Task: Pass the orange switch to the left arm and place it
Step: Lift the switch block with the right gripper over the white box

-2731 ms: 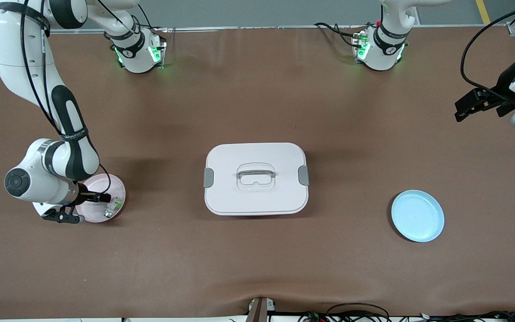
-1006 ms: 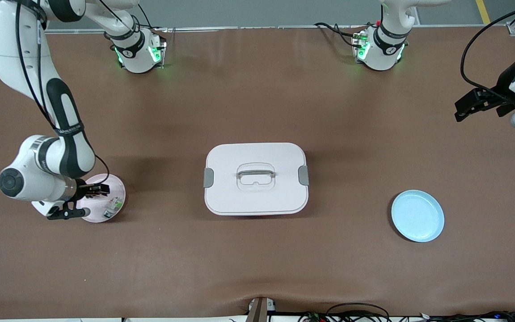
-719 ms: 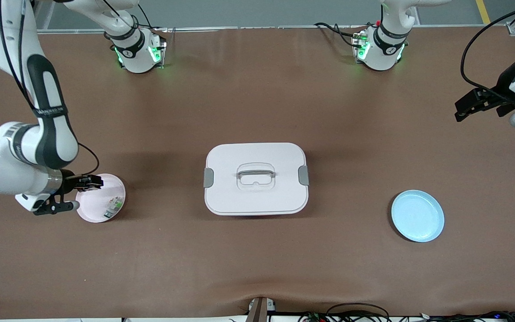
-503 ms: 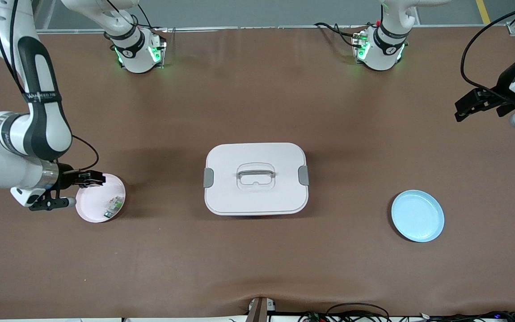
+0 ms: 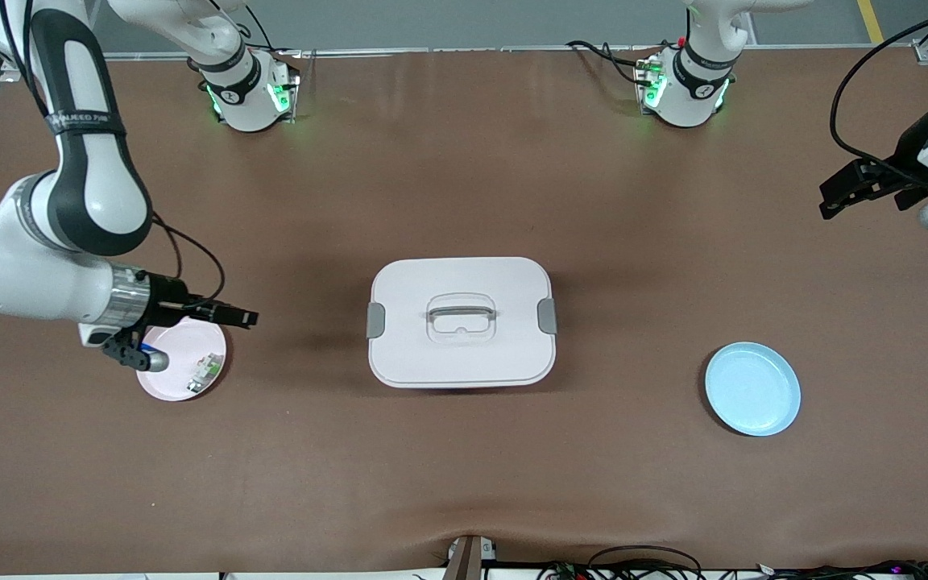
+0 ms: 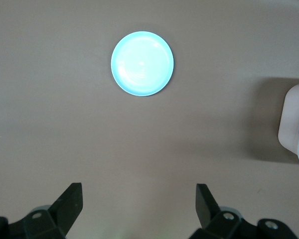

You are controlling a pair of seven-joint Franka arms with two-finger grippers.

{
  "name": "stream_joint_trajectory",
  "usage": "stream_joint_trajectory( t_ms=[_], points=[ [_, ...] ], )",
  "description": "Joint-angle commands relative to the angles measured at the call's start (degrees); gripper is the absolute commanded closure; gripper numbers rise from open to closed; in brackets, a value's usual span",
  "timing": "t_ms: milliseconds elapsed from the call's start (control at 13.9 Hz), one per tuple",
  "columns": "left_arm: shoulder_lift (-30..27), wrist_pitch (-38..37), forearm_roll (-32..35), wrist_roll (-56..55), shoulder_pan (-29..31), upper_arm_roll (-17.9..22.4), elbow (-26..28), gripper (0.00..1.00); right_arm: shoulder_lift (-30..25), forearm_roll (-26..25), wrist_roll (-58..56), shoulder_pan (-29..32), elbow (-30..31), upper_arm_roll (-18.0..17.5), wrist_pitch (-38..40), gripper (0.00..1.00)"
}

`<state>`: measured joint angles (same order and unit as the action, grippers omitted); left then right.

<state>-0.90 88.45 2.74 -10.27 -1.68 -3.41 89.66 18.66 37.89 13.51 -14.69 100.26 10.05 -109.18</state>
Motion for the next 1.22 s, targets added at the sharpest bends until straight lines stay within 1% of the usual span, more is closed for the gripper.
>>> stream_joint_trajectory(
  t_ms=[0,287,431,575,647,719,934,1150],
  points=[
    [0.55,-1.18,-0.89,0.78,0.19,0.07,-1.42,0.00,-1.18,10.14,7.73,-2.53,0.82,0.32,0.11,0.93],
    [0.55,-1.18,-0.89,0.86,0.19,0.07,-1.42,0.00,-0.74,23.60,17.66,-6.57,-0.24,0.41,-0.95,0.93],
    [0.55,-1.18,-0.89,0.86,0.19,0.07,-1.42,0.00,-0.65,30.36,24.08,-9.11,-0.85,0.33,-4.97,0.93],
    [0.55,-1.18,-0.89,0.86,0.36,0.07,-1.51,0.00,-0.47,37.13,26.65,-11.84,-0.85,0.32,-8.93,0.93],
    [0.55,-1.18,-0.89,0.86,0.37,0.16,-1.51,0.00,-0.30,39.69,27.70,-13.33,-0.85,0.32,-11.38,0.93],
    [0.55,-1.18,-0.89,0.78,0.37,0.16,-1.51,0.00,-0.12,40.67,28.84,-14.91,-0.85,0.32,-13.93,0.93],
    [0.55,-1.18,-0.89,0.78,0.28,0.16,-1.51,0.00,0.49,41.03,32.96,-19.75,-1.46,-0.02,-22.89,0.92],
    [0.64,-1.18,-0.89,0.69,0.28,0.24,-1.42,0.00,2.07,42.52,40.70,-24.32,-4.97,-0.03,-29.67,0.92]
  ],
)
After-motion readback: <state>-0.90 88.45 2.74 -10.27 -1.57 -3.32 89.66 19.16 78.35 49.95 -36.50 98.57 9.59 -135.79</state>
